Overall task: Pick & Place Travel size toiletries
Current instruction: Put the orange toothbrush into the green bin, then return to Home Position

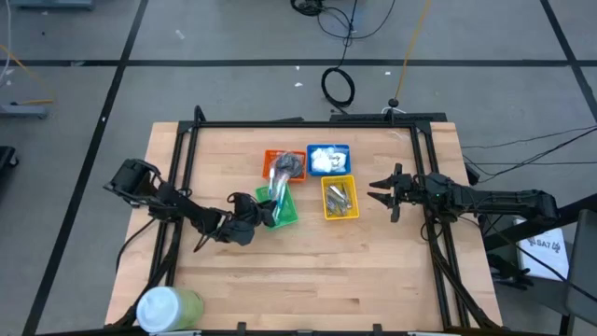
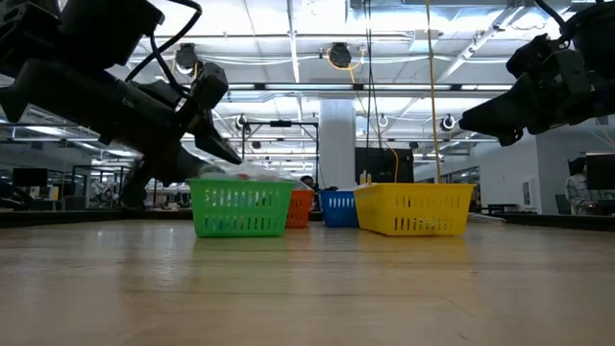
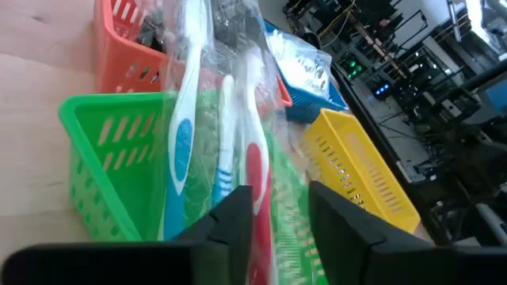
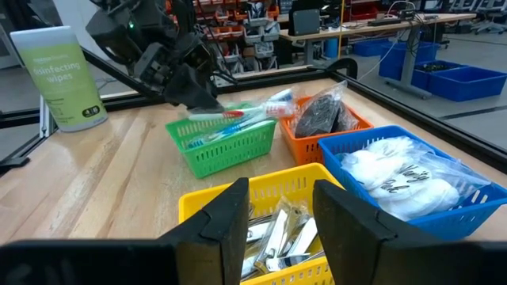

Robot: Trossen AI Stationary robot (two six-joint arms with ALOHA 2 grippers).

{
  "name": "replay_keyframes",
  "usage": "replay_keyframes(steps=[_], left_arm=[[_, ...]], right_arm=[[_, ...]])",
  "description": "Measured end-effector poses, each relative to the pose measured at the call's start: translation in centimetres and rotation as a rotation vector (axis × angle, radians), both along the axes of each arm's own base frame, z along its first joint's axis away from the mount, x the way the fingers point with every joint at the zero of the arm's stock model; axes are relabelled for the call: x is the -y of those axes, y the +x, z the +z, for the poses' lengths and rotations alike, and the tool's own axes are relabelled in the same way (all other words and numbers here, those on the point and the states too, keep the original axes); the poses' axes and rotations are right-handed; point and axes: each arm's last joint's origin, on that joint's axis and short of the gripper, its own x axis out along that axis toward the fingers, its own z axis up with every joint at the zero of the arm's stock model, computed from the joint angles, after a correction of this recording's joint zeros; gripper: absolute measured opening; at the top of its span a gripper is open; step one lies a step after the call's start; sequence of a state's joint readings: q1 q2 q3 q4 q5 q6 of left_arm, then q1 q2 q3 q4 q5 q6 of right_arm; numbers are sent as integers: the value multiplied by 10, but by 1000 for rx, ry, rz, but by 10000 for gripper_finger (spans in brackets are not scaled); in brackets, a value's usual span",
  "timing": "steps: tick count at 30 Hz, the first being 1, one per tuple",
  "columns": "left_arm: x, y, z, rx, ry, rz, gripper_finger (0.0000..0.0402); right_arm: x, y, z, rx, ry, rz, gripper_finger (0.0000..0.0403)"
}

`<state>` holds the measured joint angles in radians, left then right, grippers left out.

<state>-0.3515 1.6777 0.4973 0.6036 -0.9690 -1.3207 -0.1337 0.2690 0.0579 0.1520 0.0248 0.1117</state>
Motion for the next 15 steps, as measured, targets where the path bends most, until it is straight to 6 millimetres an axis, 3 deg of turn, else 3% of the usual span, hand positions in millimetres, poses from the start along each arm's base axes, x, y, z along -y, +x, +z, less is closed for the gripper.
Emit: replay_keyframes(steps=[9,15], left_arm=[[0,5,6,16,57,-32,234],[2,9,16,30,144,-98,282]], right_arm=[[0,0,0,0,0,0,130],[0,0,0,0,0,0,130]])
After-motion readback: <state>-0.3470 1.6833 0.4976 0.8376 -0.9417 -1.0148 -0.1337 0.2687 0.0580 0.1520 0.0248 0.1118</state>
